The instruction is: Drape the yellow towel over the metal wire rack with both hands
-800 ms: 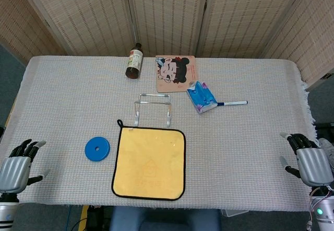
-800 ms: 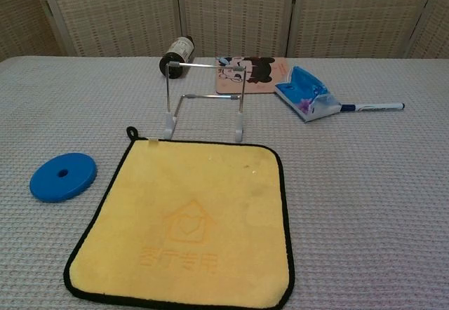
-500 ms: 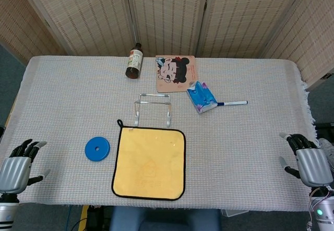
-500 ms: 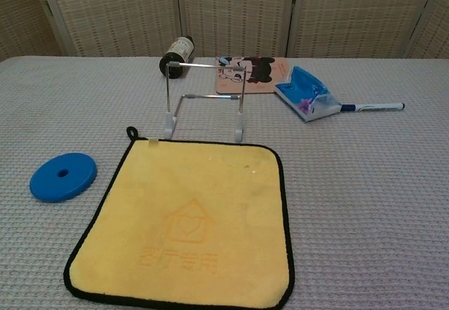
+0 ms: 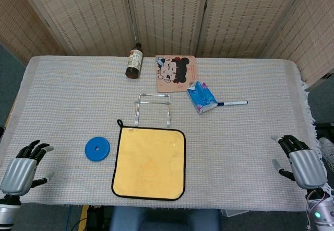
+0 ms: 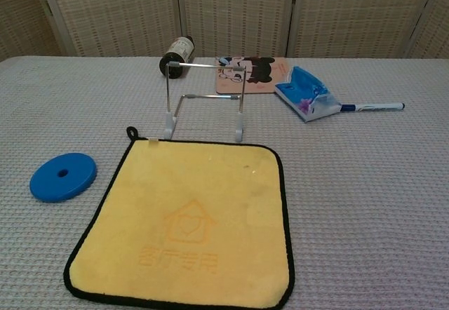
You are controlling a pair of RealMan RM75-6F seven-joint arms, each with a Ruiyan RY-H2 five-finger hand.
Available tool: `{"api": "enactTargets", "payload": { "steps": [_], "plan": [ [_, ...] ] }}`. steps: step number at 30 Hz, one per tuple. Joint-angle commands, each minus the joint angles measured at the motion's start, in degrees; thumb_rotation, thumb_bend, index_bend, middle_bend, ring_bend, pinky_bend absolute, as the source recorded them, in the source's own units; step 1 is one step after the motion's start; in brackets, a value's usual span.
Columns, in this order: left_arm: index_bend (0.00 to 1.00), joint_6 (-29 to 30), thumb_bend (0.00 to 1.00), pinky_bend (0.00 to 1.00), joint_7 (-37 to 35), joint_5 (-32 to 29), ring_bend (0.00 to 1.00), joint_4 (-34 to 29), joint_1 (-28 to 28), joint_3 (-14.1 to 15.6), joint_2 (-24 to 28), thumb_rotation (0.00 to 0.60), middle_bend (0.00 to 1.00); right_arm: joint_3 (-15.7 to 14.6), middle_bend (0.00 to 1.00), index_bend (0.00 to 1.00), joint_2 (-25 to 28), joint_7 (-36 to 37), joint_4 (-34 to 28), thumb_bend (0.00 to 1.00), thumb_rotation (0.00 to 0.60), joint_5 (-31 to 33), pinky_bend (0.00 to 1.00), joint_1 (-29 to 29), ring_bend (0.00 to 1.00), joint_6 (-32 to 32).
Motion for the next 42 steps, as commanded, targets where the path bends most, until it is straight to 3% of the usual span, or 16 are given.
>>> {"api": "enactTargets", "payload": {
  "steps": [1, 8, 10, 12, 14, 17, 25, 42],
  "plan": [
    [0.32, -0.65, 0.22, 0.29, -0.64, 2.86, 0.23, 0.29, -1.14, 1.04, 0.33, 0.600, 0.30, -1.05, 0.31, 0.19, 0.13, 0.46, -0.61, 0.32, 0.600, -2.12, 0.37, 1.00, 0.25, -1.18],
    [0.38, -3.56, 0.22, 0.43, -0.52, 10.49, 0.40, 1.70, -4.55, 3.75, -0.01, 0.600, 0.48, -3.03, 0.31, 0.19, 0.67, 0.38, -2.61, 0.32, 0.600, -7.13, 0.37, 3.56, 0.27, -4.01],
    [0.39, -5.02, 0.22, 0.53, -0.70, 12.30, 0.44, 2.26, -5.60, 4.75, -0.48, 0.600, 0.53, -3.43, 0.32, 0.19, 0.56, 0.42, -2.92, 0.32, 0.600, -7.98, 0.37, 4.17, 0.27, -4.79],
    [0.39, -6.19, 0.22, 0.72, -0.81, 13.86, 0.53, 3.17, -6.59, 5.48, -1.35, 0.600, 0.61, -3.83, 0.32, 0.19, 0.22, 0.51, -3.00, 0.32, 0.600, -8.73, 0.37, 4.72, 0.28, -5.53],
    [0.40, -7.06, 0.22, 0.82, -0.35, 15.68, 0.61, 4.75, -7.59, 6.09, -2.81, 0.600, 0.68, -4.25, 0.32, 0.19, -0.33, 0.63, -2.98, 0.32, 0.600, -9.35, 0.37, 5.36, 0.29, -6.49],
    [0.41, -8.14, 0.22, 0.88, -1.25, 17.72, 0.68, 6.77, -8.87, 7.10, -5.24, 0.600, 0.78, -4.83, 0.32, 0.19, -1.07, 0.73, -3.02, 0.32, 0.600, -10.13, 0.37, 6.29, 0.30, -7.92],
    [0.42, -11.54, 0.22, 0.92, -0.90, 20.45, 0.73, 11.12, -12.17, 8.35, -11.40, 0.600, 0.86, -5.94, 0.36, 0.19, -2.76, 1.16, -2.68, 0.32, 0.600, -11.60, 0.39, 7.95, 0.34, -9.79],
    [0.42, -16.12, 0.22, 0.92, 0.75, 19.00, 0.74, 14.19, -15.97, 9.28, -17.06, 0.600, 0.87, -6.61, 0.37, 0.19, -3.20, 1.89, -1.88, 0.32, 0.600, -10.71, 0.39, 8.47, 0.36, -9.40]
  ]
}}
